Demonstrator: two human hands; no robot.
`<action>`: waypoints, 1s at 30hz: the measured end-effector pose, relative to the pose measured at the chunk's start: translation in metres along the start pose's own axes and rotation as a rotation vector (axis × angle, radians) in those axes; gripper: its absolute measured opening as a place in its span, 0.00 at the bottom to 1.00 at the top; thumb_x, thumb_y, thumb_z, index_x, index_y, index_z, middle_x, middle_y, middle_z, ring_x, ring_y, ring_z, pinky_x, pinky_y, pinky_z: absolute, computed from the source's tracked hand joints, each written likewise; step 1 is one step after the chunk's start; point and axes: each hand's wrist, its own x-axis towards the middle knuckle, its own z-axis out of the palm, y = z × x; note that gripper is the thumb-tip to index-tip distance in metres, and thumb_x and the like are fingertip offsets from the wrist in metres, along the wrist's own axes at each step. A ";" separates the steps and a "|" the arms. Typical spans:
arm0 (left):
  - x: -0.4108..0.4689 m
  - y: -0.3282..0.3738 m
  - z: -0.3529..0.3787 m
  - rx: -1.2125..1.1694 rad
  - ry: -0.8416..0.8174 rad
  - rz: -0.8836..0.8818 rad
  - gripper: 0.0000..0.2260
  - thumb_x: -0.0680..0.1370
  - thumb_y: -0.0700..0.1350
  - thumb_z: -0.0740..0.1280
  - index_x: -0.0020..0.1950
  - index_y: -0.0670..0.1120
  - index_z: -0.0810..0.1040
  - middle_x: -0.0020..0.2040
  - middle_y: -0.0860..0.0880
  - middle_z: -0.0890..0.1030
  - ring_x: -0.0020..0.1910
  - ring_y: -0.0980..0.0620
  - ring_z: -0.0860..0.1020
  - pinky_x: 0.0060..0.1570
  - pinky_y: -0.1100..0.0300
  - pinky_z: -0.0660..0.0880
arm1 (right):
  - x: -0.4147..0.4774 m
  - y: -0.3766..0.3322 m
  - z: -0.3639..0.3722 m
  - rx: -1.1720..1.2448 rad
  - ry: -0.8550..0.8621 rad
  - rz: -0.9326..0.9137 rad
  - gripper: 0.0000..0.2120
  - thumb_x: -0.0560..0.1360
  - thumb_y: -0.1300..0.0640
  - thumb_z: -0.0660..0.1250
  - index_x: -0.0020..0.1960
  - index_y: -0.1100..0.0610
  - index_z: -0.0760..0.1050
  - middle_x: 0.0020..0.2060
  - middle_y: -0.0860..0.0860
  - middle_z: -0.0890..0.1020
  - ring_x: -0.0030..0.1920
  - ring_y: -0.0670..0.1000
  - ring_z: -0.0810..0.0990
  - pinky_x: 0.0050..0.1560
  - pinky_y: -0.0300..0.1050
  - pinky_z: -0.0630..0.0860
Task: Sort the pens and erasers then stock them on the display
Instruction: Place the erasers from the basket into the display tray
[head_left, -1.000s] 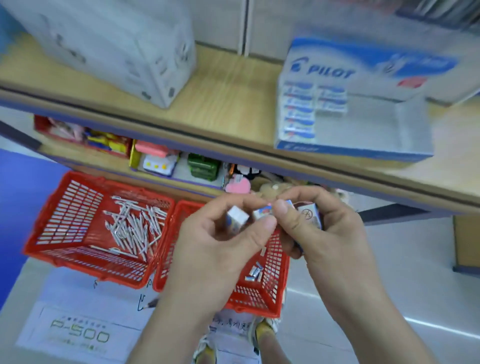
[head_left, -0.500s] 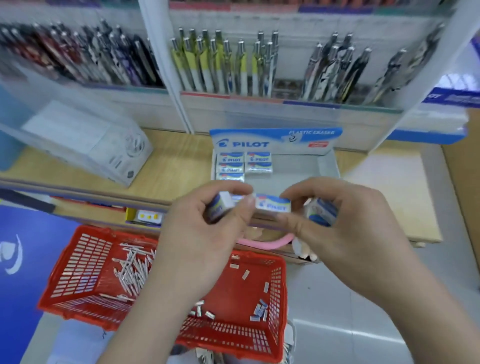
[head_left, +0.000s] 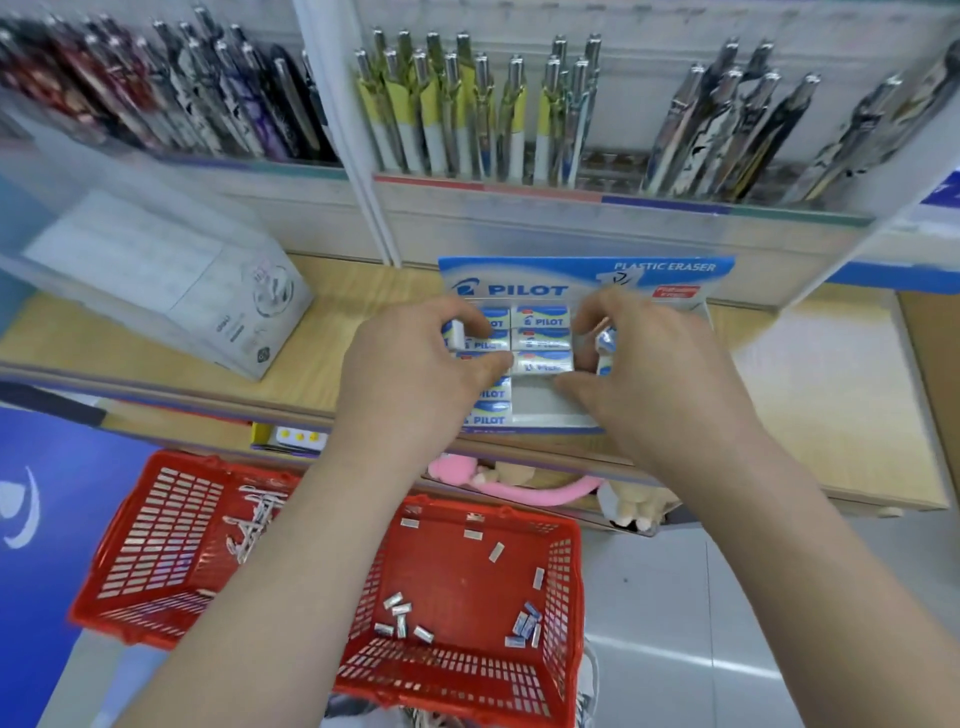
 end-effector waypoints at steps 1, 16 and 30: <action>0.000 0.001 0.001 0.022 -0.001 0.009 0.09 0.67 0.56 0.75 0.42 0.55 0.80 0.28 0.55 0.72 0.28 0.57 0.70 0.33 0.60 0.65 | 0.000 -0.001 0.000 0.000 -0.006 0.012 0.10 0.69 0.52 0.72 0.42 0.48 0.70 0.40 0.46 0.77 0.47 0.52 0.76 0.44 0.46 0.72; -0.004 0.003 -0.008 -0.088 0.035 0.020 0.09 0.72 0.56 0.68 0.35 0.52 0.78 0.27 0.57 0.75 0.29 0.59 0.72 0.28 0.68 0.64 | -0.002 0.007 -0.010 0.268 -0.040 0.017 0.07 0.75 0.57 0.63 0.48 0.51 0.79 0.35 0.47 0.79 0.40 0.47 0.73 0.40 0.43 0.68; -0.018 0.020 -0.016 -0.482 -0.349 0.141 0.14 0.66 0.47 0.77 0.50 0.55 0.83 0.45 0.59 0.81 0.46 0.65 0.79 0.45 0.73 0.72 | -0.016 0.006 -0.012 1.282 -0.383 0.210 0.25 0.67 0.61 0.65 0.64 0.50 0.75 0.52 0.53 0.84 0.54 0.53 0.83 0.53 0.49 0.79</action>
